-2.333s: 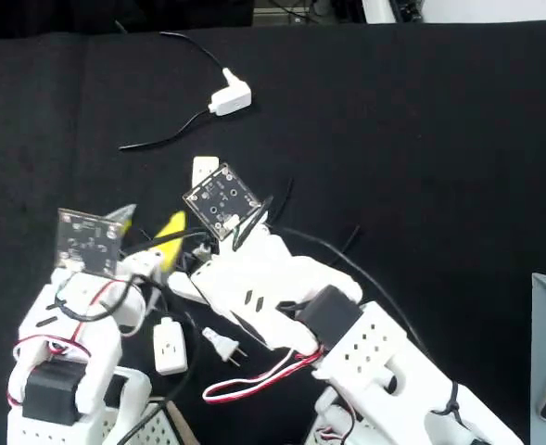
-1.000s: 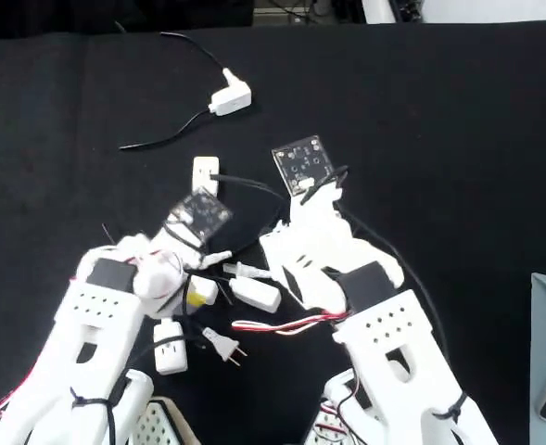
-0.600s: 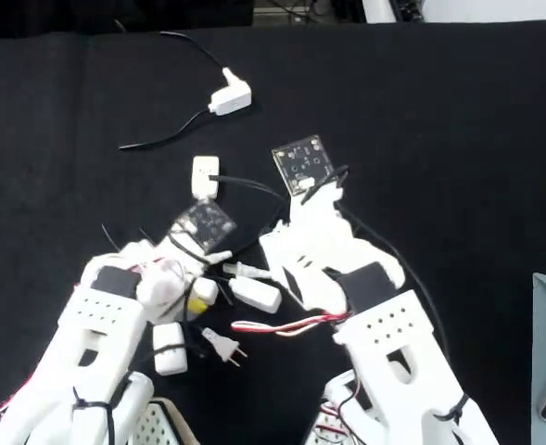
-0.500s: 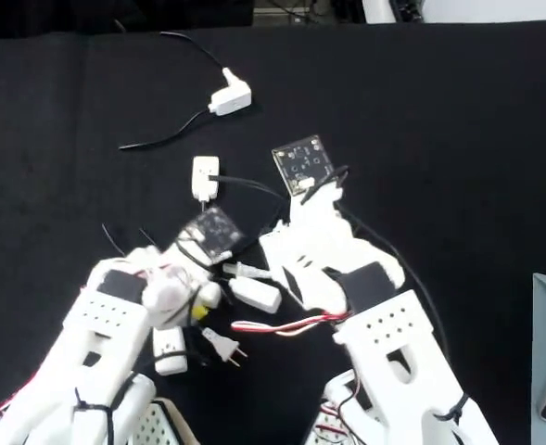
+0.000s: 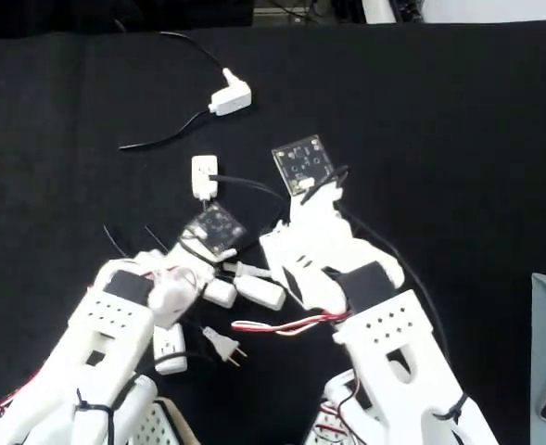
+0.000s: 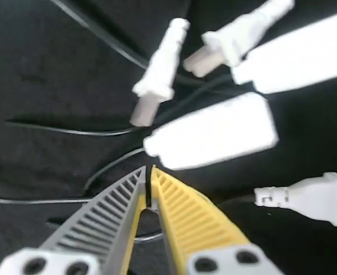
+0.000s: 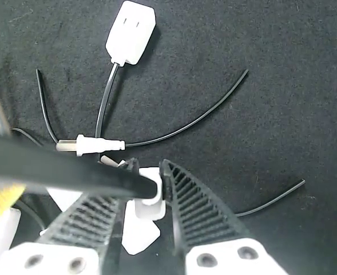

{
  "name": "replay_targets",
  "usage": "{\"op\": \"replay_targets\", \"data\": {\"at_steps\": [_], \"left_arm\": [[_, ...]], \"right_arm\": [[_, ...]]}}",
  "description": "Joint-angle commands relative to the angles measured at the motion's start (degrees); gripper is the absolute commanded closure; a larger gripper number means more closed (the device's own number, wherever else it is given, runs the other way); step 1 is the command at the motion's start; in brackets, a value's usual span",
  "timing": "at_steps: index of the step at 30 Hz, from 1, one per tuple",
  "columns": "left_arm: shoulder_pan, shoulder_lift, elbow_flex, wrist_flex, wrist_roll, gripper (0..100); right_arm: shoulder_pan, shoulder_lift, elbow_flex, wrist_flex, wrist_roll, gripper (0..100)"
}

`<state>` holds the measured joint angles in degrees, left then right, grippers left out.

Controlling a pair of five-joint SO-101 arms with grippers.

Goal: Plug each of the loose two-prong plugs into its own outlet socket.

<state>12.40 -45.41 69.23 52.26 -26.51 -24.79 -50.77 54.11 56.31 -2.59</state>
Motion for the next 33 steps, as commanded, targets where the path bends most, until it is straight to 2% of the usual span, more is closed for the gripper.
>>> {"op": "replay_targets", "data": {"at_steps": [1, 4, 5, 8, 11, 21, 26, 33], "left_arm": [[-2.07, -0.18, -3.74, 0.44, 0.35, 90], [-3.21, -0.18, -3.56, -0.09, 0.62, 72], [-4.0, -0.18, -3.47, -0.53, 0.7, 70], [-5.76, 0.0, -2.95, -5.54, 0.0, 74], [-7.6, 0.0, -1.54, -8.79, -4.31, 77], [-7.78, 0.0, 1.98, -9.49, -9.85, 82], [-8.13, 0.0, 3.74, -13.8, -9.85, 82], [-7.08, 1.05, 1.8, -13.8, -6.33, 82]], "right_arm": [[0.79, -1.45, -0.31, 0.18, -0.09, 98.7], [0.79, -1.45, -0.31, 0.18, -0.09, 98.7], [0.79, -1.45, -0.31, 0.18, -0.09, 98.7], [0.79, -1.45, -0.31, 0.18, -0.09, 98.7], [0.7, -1.45, 0.13, 0.09, -0.09, 98.7], [0.53, -1.45, 0.13, 0.09, -0.09, 98.7], [0.7, -1.45, -0.04, 0.18, -0.18, 98.7], [3.43, -1.45, -0.31, -0.09, -0.09, 98.7]]}}
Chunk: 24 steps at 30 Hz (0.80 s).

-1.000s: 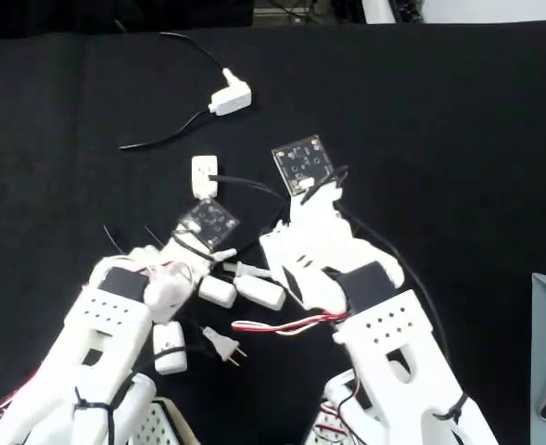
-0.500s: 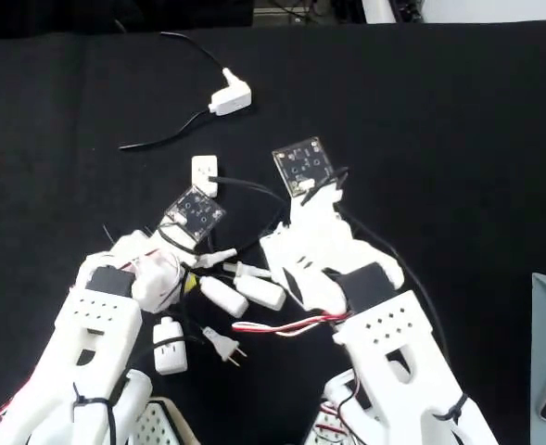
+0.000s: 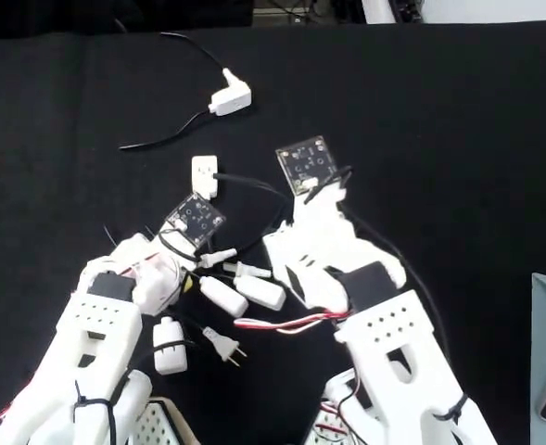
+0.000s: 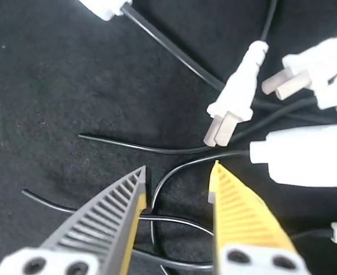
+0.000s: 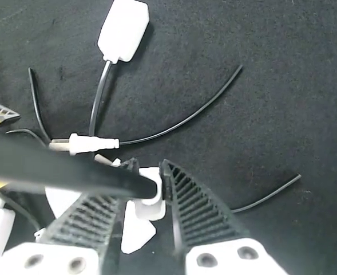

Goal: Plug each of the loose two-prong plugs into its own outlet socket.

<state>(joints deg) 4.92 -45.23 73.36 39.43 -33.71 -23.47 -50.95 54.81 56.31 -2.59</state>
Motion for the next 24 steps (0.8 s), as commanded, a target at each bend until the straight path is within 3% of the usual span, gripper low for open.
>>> {"op": "replay_targets", "data": {"at_steps": [1, 9, 15, 20, 24], "left_arm": [[0.4, 2.11, -3.03, -0.97, 0.88, 82], [0.31, 23.74, -14.55, -0.35, 0.97, 82], [0.31, 33.32, -23.87, 6.95, 0.97, 83], [0.4, 35.52, -24.84, 7.3, 0.88, 98], [-0.4, 35.52, -25.89, 15.3, 0.88, 97]], "right_arm": [[2.37, -1.27, -1.1, -0.18, -0.09, 98.7], [2.64, -1.27, -1.8, 0.18, -0.26, 98.7], [2.64, -1.27, -1.71, 0.18, -0.09, 98.7], [2.64, -1.27, -1.63, 0.18, -0.09, 98.7], [2.64, -1.27, -1.54, 0.18, -0.09, 98.7]]}}
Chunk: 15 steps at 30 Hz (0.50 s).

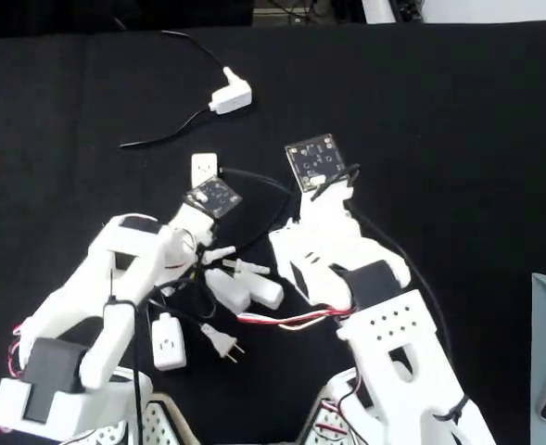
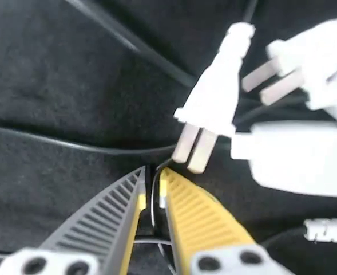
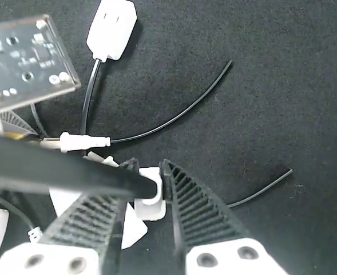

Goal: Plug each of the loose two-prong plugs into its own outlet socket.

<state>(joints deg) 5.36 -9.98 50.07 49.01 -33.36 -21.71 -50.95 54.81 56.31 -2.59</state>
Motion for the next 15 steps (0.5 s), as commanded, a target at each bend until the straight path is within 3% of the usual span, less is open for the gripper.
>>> {"op": "replay_targets", "data": {"at_steps": [1, 6, 11, 15], "left_arm": [[-1.36, 0.26, -3.56, 9.14, 0.53, 97], [-9.98, 0.26, -10.07, 22.07, 0.7, 97], [-22.11, 0.35, -15.6, 26.99, 0.35, 97], [-26.77, 0.88, -15.96, 30.15, -2.64, 97]], "right_arm": [[0.88, -1.27, -1.54, 0.18, -0.09, 98.7], [0.88, -1.27, -1.54, 0.18, 0.0, 98.7], [0.88, -1.27, -1.54, 0.18, 0.0, 98.7], [0.88, -1.27, -1.54, 0.18, 0.0, 98.7]]}}
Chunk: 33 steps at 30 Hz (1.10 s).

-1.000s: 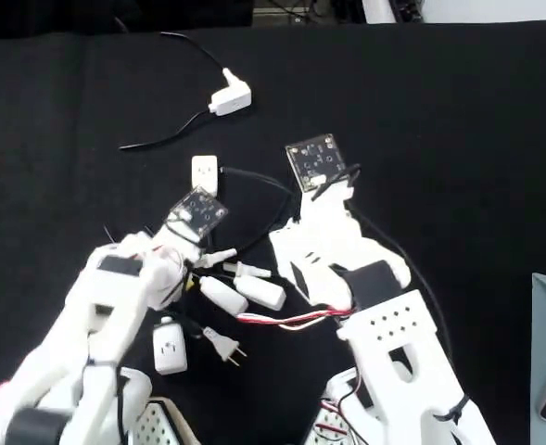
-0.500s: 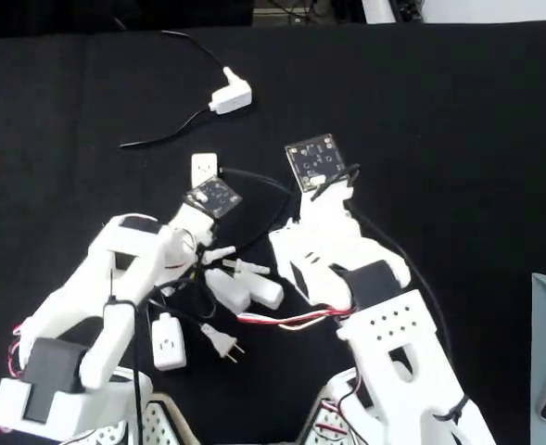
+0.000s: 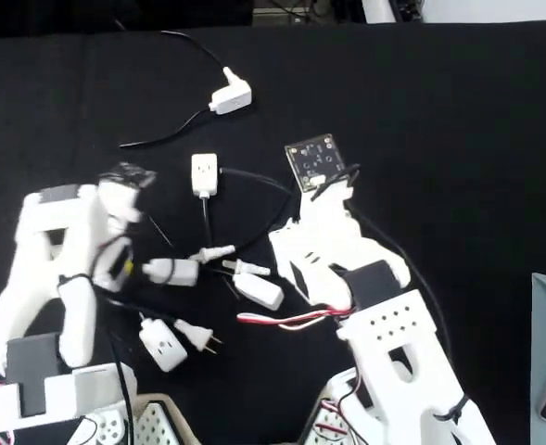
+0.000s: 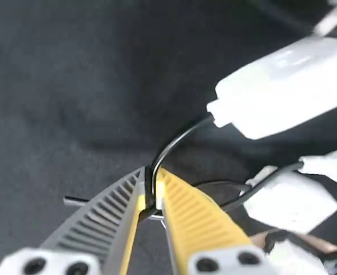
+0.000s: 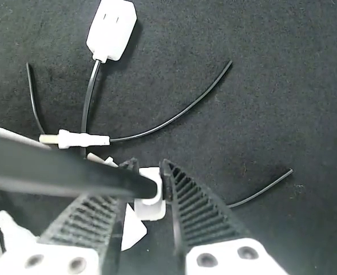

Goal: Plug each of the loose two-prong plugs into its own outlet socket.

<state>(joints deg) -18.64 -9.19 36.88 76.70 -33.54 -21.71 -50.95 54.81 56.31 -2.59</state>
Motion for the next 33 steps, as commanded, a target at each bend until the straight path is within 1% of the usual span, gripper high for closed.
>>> {"op": "replay_targets", "data": {"at_steps": [1, 3, 4, 8, 10, 14, 19, 22, 26, 29, 31, 33], "left_arm": [[-3.03, 0.09, -2.15, 2.73, -3.52, 97], [-3.03, -0.44, -0.84, 2.37, -4.13, 96], [-3.12, -0.44, -0.66, 2.37, -4.04, 94], [-3.03, -0.53, -1.89, 2.37, -3.96, 80], [-2.95, -0.53, -4.09, 2.37, -2.64, 77], [0.22, -0.53, -7.96, 2.81, -0.53, 75], [8.66, -0.09, -8.13, 2.2, 1.49, 75], [11.74, 0.18, -8.13, -2.55, 4.48, 75], [12.35, 2.73, -5.41, -13.45, 5.27, 75], [11.47, 8.7, -5.23, -20.13, 5.54, 75], [9.8, 13.36, -7.6, -21.8, 5.71, 75], [8.31, 16.7, -11.74, -19.69, 6.33, 75]], "right_arm": [[0.88, -1.27, -1.54, 0.18, 0.0, 98.7], [0.88, -1.27, -1.45, 0.18, 0.0, 98.7], [0.88, -1.27, -1.45, 0.18, 0.0, 98.7], [0.88, -1.27, -1.45, 0.18, -0.09, 98.7], [0.88, -1.27, -1.45, 0.18, -0.09, 98.7], [0.88, -1.1, -1.45, 0.18, 0.0, 98.7], [0.88, -1.01, -1.45, 0.18, 0.0, 98.6], [0.88, -1.01, -1.45, 0.18, 0.0, 98.6], [0.88, -1.01, -1.45, 0.18, 0.0, 98.6], [0.88, -1.01, -1.45, 0.18, 0.0, 98.6], [0.88, -0.92, -1.45, 0.18, 0.0, 98.6], [0.88, -0.92, -1.45, 0.18, 0.0, 98.6]]}}
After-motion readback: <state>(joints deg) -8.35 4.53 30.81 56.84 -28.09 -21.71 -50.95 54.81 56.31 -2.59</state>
